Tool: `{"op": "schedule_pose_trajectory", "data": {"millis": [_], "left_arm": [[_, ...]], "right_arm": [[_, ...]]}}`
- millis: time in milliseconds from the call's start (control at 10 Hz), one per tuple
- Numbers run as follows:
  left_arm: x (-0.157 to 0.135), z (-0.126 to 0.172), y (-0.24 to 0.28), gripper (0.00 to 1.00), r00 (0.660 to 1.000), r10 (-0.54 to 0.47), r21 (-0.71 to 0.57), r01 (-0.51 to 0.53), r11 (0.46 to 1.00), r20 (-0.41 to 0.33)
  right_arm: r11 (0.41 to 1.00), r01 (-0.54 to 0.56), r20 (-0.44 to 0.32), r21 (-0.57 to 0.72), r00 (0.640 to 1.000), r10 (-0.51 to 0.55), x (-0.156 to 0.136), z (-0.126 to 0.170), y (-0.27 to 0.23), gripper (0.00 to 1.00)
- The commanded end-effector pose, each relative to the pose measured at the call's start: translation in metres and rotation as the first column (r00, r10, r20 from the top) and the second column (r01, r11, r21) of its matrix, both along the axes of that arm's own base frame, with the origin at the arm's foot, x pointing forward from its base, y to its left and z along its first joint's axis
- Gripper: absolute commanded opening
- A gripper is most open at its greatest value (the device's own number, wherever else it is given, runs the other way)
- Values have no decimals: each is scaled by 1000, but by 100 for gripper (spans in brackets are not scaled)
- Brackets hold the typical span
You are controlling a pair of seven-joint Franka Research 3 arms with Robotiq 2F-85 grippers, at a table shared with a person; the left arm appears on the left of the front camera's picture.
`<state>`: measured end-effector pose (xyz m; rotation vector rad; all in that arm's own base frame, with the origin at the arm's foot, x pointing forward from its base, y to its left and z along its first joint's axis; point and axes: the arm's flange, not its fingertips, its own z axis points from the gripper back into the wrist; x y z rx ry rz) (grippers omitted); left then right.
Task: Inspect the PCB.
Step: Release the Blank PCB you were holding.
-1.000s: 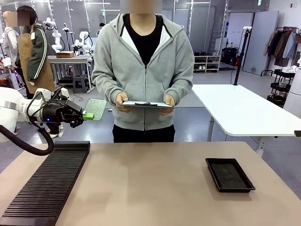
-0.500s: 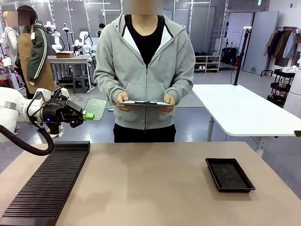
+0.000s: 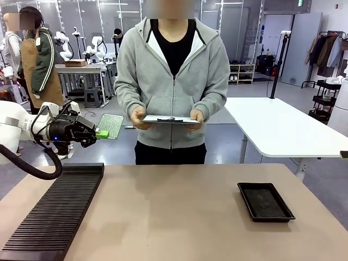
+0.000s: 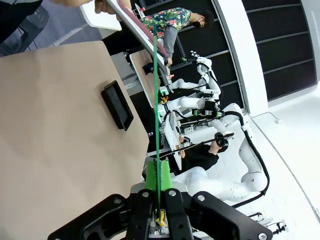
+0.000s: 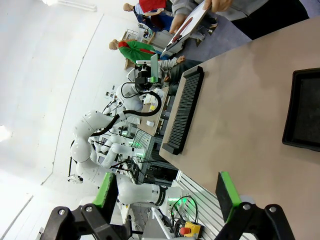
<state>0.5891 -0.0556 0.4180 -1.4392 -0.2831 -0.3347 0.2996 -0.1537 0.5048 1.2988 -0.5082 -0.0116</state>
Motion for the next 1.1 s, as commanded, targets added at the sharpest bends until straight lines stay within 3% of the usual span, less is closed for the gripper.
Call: {"op": "schedule_pose_trajectory", "data": {"millis": [0, 1000], "left_arm": [[0, 0, -1, 0, 1000, -1, 0, 1, 1000, 1], [0, 0, -1, 0, 1000, -1, 0, 1, 1000, 1]], "right_arm": [[1000, 1, 25, 6, 1000, -1, 2, 1, 0, 100], [1000, 1, 25, 6, 1000, -1, 2, 1, 0, 100]]}}
